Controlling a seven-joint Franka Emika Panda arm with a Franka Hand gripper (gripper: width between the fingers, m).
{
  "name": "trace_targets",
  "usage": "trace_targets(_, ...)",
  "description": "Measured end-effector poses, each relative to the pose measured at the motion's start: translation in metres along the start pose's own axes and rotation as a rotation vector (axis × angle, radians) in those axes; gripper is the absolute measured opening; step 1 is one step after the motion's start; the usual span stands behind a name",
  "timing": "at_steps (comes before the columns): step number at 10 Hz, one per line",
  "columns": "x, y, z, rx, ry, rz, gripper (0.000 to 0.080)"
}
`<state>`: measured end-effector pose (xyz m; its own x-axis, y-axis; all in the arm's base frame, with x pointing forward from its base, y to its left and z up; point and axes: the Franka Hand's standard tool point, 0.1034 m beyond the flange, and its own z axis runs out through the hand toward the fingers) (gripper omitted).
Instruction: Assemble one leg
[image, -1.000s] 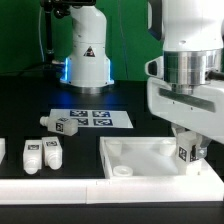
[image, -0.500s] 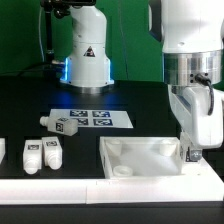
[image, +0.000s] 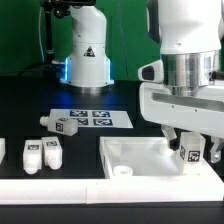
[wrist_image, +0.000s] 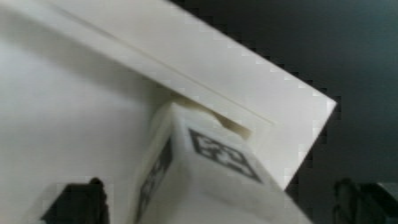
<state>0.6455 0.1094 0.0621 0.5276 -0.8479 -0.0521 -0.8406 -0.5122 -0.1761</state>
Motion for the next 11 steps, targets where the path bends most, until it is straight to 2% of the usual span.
trace_targets(3,0.001,0.000,0.000,0.000,0.001,-0.197,0.0649)
trace_targets(5,-0.005,-0.005,-0.006,-0.009,0.013,-0.534,0.0649)
trace_targets(6,-0.010,-0.006,-0.009,-0.005,0.011,-0.707,0.0649)
trace_targets(9,-0.008,-0.003,-0.007,-0.009,0.011,-0.653,0.0649)
trace_targets(10,-0.008,-0.003,-0.006,-0.008,0.009,-0.592,0.0533)
trace_targets(11,-0.007,-0.003,-0.006,-0.009,0.011,-0.518,0.0367)
